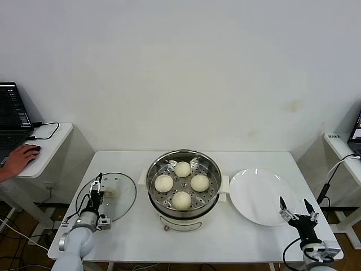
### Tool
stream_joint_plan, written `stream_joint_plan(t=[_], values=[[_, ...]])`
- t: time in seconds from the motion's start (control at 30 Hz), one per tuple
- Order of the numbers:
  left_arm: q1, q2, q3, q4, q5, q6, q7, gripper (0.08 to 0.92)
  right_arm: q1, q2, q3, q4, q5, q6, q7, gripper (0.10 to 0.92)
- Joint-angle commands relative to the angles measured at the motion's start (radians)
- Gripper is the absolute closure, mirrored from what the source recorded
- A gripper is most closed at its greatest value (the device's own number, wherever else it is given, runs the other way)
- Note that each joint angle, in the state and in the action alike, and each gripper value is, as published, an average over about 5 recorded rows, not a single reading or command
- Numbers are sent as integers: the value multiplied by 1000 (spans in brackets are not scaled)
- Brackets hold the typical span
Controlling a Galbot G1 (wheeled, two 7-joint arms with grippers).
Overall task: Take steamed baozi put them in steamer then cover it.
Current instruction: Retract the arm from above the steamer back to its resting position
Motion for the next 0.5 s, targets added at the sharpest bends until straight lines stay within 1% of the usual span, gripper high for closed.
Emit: stream_joint_plan(t=[0.03, 0.27, 0.37, 0.5], values=[[-44, -12, 6, 49, -27, 22, 4, 177, 1, -1, -6, -8, -6, 2, 0, 202], [-32, -9, 2, 72, -60, 29, -9, 187, -3, -5, 0, -11, -6, 4, -1, 203], [-18, -7, 0, 67, -66, 26, -7, 240, -7, -2, 1, -15, -8, 6, -2, 202], [-8, -8, -3, 68, -72, 22, -7, 357, -10, 3, -1, -15, -14, 5, -3, 203]])
